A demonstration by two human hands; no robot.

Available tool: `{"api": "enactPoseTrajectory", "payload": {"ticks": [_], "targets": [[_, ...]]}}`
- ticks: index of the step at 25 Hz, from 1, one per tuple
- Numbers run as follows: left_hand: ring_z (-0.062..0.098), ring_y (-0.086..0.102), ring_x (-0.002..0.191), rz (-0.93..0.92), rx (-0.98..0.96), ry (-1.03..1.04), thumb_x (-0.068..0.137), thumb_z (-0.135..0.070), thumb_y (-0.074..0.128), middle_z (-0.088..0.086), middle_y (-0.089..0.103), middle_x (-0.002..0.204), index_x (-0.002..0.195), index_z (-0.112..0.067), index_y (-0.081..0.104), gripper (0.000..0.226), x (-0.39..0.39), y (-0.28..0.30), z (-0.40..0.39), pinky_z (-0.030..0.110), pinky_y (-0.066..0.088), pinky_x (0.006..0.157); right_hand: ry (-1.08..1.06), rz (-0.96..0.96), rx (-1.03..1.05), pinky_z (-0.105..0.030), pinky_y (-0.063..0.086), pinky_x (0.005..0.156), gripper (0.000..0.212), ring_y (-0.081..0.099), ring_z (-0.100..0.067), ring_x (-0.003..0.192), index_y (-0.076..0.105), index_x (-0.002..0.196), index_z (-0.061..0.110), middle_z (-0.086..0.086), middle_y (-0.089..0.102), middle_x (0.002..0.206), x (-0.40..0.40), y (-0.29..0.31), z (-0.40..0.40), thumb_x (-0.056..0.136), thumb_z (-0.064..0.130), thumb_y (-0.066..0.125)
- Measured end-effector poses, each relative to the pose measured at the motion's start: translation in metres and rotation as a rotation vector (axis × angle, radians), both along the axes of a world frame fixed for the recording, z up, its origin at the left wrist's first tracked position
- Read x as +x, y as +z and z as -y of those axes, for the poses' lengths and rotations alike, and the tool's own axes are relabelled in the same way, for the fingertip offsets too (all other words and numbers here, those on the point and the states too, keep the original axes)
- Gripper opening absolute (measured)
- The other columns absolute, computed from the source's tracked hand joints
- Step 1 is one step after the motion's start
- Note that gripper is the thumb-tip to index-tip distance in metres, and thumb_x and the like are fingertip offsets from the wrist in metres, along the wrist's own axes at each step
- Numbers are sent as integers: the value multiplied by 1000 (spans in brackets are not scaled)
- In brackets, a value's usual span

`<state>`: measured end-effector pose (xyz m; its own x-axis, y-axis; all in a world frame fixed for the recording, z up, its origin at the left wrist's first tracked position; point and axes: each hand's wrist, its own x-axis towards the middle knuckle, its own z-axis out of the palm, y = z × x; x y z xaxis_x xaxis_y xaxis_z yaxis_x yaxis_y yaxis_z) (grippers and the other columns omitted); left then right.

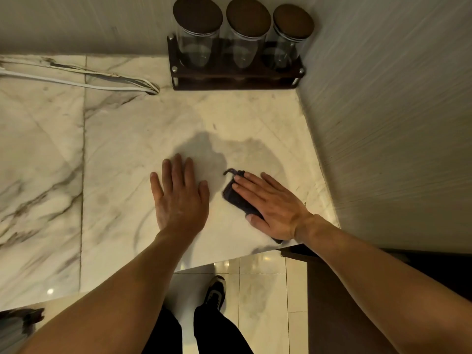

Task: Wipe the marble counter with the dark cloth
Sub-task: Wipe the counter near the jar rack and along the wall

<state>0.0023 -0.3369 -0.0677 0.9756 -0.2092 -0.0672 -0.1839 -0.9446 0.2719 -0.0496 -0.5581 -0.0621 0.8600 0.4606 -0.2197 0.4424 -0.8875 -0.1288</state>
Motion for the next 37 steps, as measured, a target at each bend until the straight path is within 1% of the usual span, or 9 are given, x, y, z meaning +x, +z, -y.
{"api": "enactPoseTrajectory", "payload": {"ticks": [5,9,12,16,19,22,26,31,37], "targets": [[35,12,146,-19,60,15,98,-43,26,18,19,158,150,-9,20,63,-1,-1,3,56,7,117,-3,9,3,-42,7,120,71,-1,-14,148,7,153,18,0,6,161,34,0,16,93,45,34],[36,15,145,-40,108,20,97,-45,26,18,22,158,149,-10,22,63,2,0,4,57,11,116,-6,13,-7,-42,7,119,72,-4,-13,148,3,153,20,4,-3,160,68,-1,26,93,46,34],[37,18,144,-43,122,18,97,-45,29,18,25,157,149,-10,26,62,5,1,3,58,13,116,-25,11,-13,-42,7,120,71,-4,-13,148,5,154,19,4,-3,160,92,0,32,94,46,33],[38,25,143,11,84,15,94,-41,38,20,33,153,145,-8,37,61,4,2,2,57,13,116,-88,15,-11,-41,6,120,70,-3,-13,148,4,153,21,4,-2,161,121,2,36,94,49,27],[36,23,144,9,83,25,94,-41,36,18,33,153,146,-9,37,61,4,1,4,56,10,116,-174,22,-11,-41,6,120,70,-4,-12,147,3,154,21,3,0,162,139,2,37,94,51,24],[34,20,145,-18,92,35,93,-43,33,16,31,155,147,-12,34,62,6,-1,4,54,8,117,-256,30,-19,-41,5,120,69,-6,-10,147,2,154,20,4,-3,162,151,0,37,96,50,25],[32,16,146,-31,103,47,93,-45,30,14,28,157,148,-14,31,63,6,-2,4,53,5,117,-362,38,-17,-40,3,120,68,-4,-12,147,1,153,20,3,-1,163,162,-3,35,96,49,24],[32,20,145,-17,100,49,94,-45,32,14,29,156,148,-13,33,62,6,-2,4,54,10,117,-563,69,10,-41,2,119,67,-3,-14,148,1,154,22,2,0,163,172,-5,29,96,48,23],[34,24,144,1,99,47,94,-44,34,14,33,154,146,-12,36,61,6,-2,5,54,11,116,-821,94,64,-46,3,119,66,-2,-18,148,3,154,20,0,1,163,178,-5,19,96,46,25]]}}
